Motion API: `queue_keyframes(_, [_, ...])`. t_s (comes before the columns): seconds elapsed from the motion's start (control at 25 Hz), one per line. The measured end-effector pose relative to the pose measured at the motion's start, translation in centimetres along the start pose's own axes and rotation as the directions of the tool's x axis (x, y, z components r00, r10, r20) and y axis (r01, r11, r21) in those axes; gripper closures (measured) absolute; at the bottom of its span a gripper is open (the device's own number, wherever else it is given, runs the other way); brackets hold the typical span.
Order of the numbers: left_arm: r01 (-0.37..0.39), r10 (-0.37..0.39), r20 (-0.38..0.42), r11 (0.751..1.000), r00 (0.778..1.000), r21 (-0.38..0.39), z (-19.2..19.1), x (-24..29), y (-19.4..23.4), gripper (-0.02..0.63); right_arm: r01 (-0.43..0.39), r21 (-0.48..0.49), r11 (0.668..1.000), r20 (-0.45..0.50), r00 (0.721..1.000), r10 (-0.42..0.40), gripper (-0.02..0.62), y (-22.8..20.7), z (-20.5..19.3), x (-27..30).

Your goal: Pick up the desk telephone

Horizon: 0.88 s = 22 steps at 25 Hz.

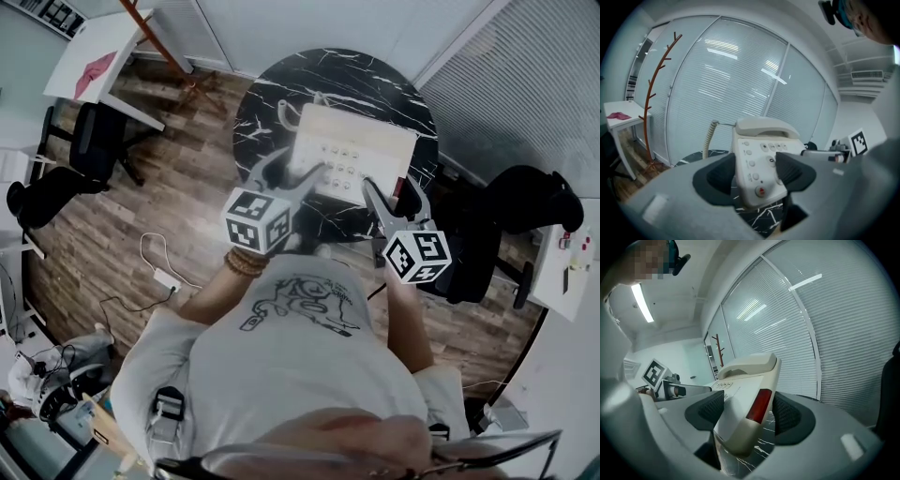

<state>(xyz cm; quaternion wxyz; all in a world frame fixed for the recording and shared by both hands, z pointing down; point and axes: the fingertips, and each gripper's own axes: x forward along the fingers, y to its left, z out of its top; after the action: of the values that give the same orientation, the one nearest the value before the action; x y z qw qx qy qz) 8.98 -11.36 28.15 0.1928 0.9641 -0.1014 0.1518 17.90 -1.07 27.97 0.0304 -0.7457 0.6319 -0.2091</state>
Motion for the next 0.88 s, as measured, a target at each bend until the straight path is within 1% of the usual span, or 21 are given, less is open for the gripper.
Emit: queue_keyframes(0.88, [0.001, -0.001, -0.008, 1.0, 1.0, -0.006, -0.88, 0.25, -0.76, 0.328, 0.01, 0.005, 1.0, 0.002, 1.0, -0.01, 0.27, -0.43, -0.68, -0.9])
